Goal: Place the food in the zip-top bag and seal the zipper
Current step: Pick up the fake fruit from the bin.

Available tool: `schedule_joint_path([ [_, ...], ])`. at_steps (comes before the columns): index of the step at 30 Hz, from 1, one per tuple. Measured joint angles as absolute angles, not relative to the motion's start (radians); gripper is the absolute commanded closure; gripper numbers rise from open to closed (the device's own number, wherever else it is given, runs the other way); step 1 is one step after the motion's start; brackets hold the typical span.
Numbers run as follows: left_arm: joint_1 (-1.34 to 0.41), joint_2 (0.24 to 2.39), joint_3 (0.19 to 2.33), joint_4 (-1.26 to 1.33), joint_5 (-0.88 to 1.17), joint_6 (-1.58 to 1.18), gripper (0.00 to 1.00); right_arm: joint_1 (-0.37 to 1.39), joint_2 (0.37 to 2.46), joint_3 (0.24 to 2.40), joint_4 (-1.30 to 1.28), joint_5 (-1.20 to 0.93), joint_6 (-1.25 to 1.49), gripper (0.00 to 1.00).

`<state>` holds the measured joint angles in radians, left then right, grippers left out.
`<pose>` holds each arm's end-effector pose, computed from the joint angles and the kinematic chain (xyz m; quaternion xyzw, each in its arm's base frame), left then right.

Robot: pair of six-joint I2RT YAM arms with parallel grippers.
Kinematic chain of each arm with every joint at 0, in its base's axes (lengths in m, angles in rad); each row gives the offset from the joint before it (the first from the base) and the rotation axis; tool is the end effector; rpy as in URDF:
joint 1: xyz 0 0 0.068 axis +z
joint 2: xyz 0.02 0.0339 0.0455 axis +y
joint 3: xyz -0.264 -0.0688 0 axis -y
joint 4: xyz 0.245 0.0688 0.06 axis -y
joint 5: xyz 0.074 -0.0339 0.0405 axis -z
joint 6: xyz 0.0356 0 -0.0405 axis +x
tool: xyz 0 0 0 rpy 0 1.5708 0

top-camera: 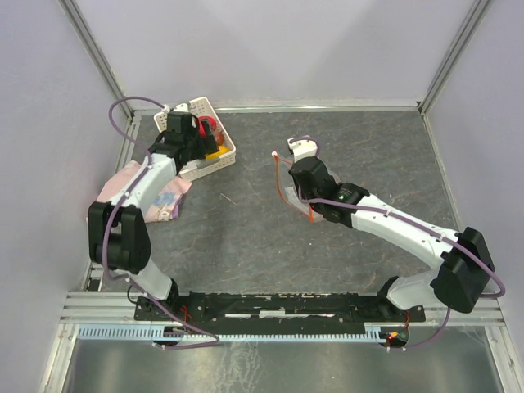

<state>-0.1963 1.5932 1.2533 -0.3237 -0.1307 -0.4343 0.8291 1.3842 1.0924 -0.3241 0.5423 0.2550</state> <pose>0.3569 -0.0662 0.2850 -0.1349 0.8872 -0.0798 0.4339 0.2218 0.2148 0.2995 -0.1242 0.8556 0.0246 0.5020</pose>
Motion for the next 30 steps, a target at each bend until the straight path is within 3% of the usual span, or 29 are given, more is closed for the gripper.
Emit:
schedule_joint_path([
  [17, -0.105, 2.038, 1.703, -0.463, 0.211, -0.01, 0.15, 0.821, 1.384, 1.079, -0.315, 0.497, 0.245, 0.98],
  [30, -0.105, 2.194, 1.829, -0.599, 0.299, 0.147, 0.18, 0.813, 1.384, 1.073, -0.307, 0.486, 0.245, 0.98],
])
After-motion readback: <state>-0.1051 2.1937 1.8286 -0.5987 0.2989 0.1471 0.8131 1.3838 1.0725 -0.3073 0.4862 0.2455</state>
